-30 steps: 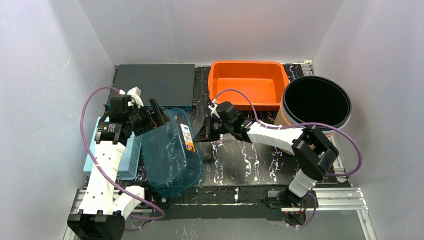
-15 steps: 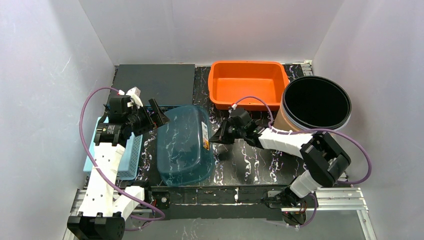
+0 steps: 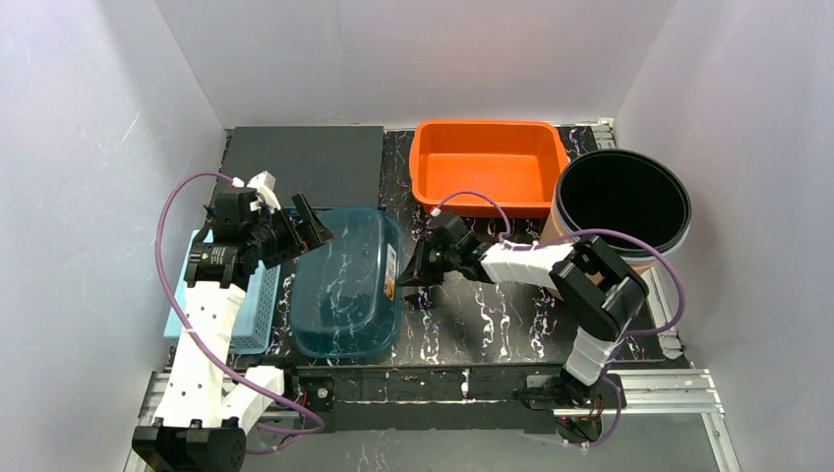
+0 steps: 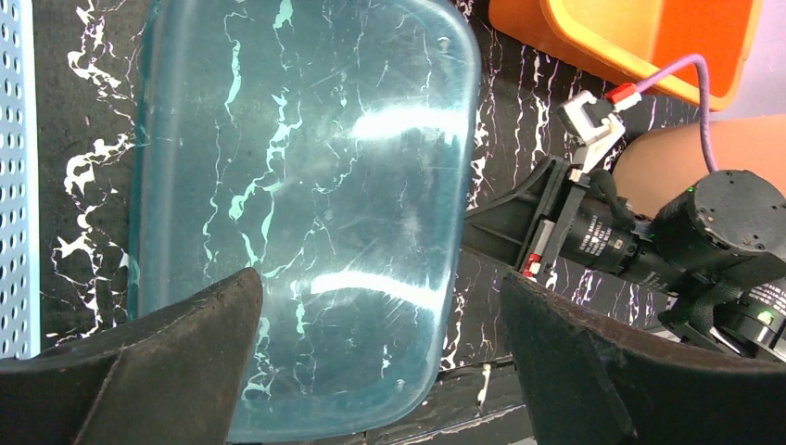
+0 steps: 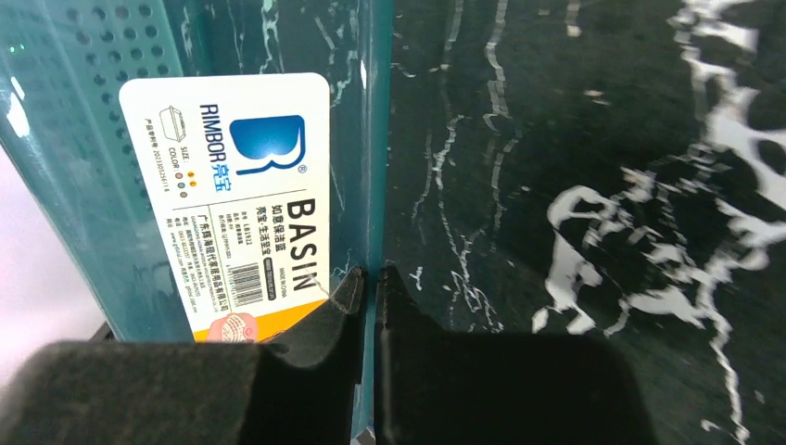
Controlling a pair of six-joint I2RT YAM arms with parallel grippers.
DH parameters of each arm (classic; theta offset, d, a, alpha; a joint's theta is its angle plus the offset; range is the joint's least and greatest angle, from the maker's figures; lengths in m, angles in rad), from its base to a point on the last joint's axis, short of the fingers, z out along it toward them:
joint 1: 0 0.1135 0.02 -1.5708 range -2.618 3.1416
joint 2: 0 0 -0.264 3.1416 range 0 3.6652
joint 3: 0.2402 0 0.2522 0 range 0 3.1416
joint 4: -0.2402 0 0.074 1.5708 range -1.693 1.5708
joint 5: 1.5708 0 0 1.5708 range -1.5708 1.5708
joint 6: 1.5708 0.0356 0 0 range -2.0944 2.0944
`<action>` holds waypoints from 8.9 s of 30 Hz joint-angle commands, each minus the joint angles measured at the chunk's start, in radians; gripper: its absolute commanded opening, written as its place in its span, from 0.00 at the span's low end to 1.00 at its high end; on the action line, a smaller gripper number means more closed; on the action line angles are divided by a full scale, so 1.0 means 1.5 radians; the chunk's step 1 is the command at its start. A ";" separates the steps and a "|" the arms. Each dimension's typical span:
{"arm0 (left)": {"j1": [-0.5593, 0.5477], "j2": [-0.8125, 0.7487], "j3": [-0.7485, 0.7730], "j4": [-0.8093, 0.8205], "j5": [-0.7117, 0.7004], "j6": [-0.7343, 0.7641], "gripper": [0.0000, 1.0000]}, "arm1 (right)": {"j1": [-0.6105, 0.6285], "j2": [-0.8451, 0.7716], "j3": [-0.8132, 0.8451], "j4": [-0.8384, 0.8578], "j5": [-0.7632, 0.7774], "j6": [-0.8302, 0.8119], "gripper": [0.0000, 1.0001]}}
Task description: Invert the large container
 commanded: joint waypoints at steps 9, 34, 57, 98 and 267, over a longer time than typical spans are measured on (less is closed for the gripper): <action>0.004 -0.019 -0.004 -0.007 0.004 -0.003 0.98 | 0.032 0.053 0.079 0.005 -0.004 -0.020 0.01; 0.004 -0.021 -0.009 -0.003 0.010 -0.009 0.98 | 0.043 0.144 0.140 0.040 -0.037 0.001 0.11; 0.003 -0.023 -0.014 -0.003 0.012 -0.009 0.98 | 0.052 0.110 0.150 -0.053 0.004 -0.067 0.38; 0.004 -0.016 -0.021 0.014 0.046 -0.022 0.98 | -0.067 0.040 0.275 -0.542 0.713 -0.430 0.99; -0.047 0.315 0.007 0.552 0.414 -0.319 0.00 | 0.100 -0.183 0.121 0.030 -0.002 -0.736 0.44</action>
